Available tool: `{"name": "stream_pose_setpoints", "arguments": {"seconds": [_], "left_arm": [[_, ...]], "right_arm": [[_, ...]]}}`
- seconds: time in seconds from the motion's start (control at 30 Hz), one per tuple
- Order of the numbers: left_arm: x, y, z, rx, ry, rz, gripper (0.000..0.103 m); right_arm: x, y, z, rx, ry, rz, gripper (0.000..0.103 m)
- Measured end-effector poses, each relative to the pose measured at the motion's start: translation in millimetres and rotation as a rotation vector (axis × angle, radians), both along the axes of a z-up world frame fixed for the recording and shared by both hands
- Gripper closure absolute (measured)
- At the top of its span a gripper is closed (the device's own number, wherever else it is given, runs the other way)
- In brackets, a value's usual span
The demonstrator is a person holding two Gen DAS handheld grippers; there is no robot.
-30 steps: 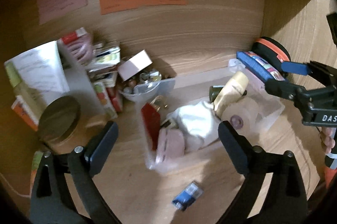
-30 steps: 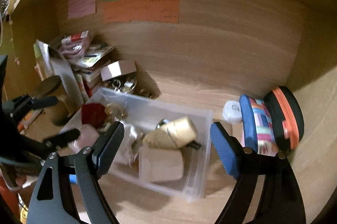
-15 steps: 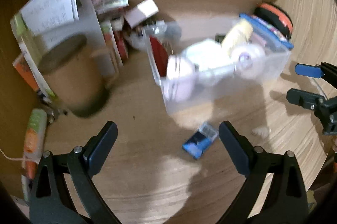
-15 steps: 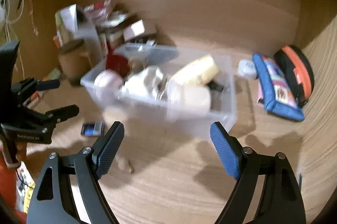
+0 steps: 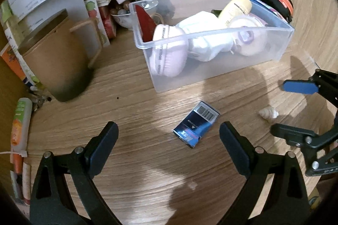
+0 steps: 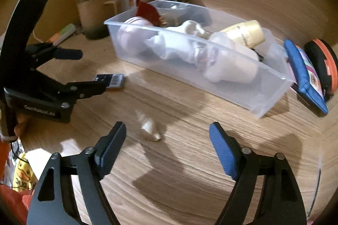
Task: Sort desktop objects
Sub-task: 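Withdraw both open tools from the bin toward the blue card box and shell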
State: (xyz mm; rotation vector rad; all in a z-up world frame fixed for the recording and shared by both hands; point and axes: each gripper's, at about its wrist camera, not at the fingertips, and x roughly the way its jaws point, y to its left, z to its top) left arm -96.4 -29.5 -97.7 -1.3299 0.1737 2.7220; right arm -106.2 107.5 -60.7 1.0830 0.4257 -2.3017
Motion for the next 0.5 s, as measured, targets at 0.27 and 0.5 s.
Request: {"name": "stream_pose_setpoints", "arguments": {"seconds": [0.27, 0.5], "left_arm": [[-5.9, 2.5, -4.3, 0.033, -0.037, -0.043, 0.027], [-4.8, 5.2, -3.9, 0.045, -0.037, -0.069, 0.038]], "right_arm": [[0.7, -8.8, -6.8, 0.014, -0.039, 0.056, 0.058], [1.5, -10.0, -8.1, -0.009, -0.047, 0.073, 0.064]]}}
